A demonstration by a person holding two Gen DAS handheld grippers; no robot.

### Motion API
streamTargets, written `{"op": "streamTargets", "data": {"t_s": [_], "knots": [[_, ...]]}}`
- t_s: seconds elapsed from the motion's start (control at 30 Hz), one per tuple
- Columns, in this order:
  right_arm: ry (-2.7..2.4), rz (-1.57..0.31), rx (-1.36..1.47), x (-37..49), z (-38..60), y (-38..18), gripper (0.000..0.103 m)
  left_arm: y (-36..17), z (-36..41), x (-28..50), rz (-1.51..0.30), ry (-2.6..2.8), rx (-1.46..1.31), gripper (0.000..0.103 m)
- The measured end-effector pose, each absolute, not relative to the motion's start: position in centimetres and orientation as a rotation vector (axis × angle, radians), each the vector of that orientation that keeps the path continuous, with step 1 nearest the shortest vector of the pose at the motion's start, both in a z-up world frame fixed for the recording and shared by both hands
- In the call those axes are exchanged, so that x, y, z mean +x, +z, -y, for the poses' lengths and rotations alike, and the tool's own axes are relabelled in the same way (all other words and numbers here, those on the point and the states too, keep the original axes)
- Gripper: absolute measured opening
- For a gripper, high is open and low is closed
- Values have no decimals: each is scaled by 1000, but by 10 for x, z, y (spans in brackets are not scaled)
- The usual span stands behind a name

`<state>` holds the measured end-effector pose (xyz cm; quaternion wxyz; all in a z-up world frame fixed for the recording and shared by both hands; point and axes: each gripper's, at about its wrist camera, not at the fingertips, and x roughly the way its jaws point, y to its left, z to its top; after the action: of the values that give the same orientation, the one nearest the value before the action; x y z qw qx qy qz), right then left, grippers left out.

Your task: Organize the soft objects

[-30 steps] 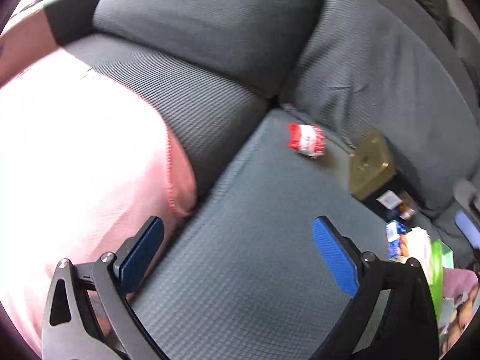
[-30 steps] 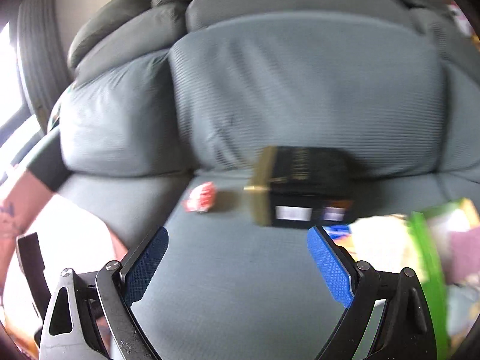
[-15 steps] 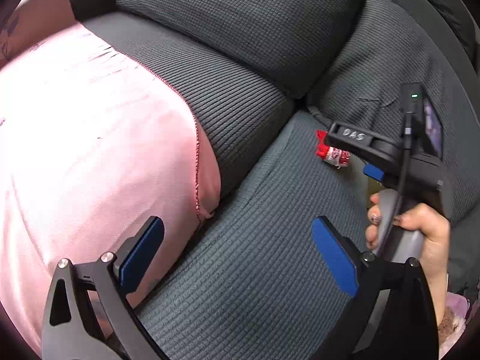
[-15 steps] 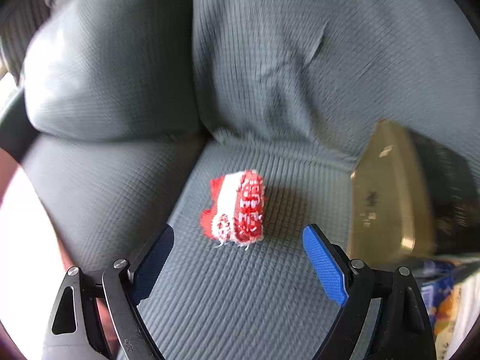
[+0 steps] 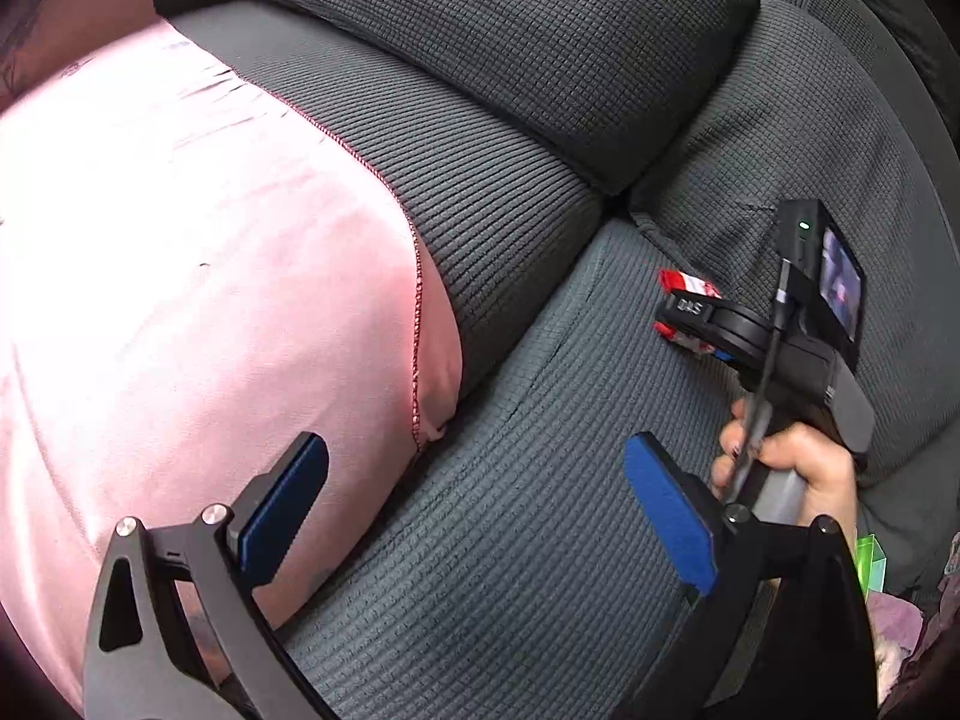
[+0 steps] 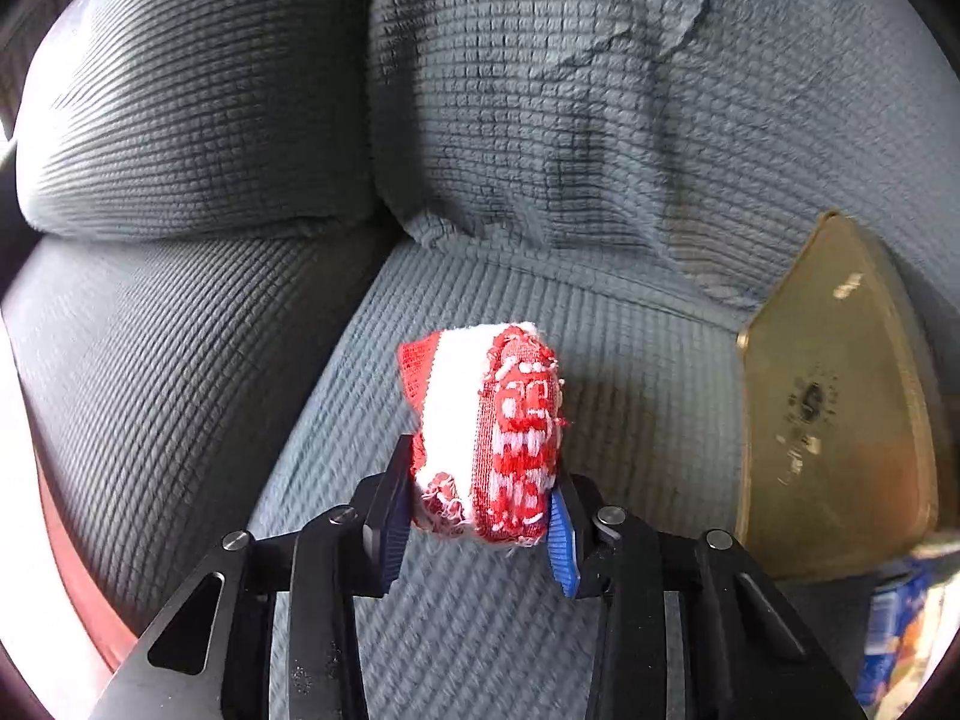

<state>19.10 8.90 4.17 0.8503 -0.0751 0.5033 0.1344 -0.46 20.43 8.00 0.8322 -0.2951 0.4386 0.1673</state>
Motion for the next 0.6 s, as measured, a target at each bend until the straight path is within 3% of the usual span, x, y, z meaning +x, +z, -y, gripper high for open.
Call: {"op": "streamTargets", "data": {"t_s": [0.33, 0.6], "knots": [[357, -1064, 52, 95, 3, 111, 39, 86, -187, -1, -917, 331, -565, 98], [375, -1189, 78, 34, 59, 93, 39, 94, -152, 1, -917, 269, -500, 98]]}}
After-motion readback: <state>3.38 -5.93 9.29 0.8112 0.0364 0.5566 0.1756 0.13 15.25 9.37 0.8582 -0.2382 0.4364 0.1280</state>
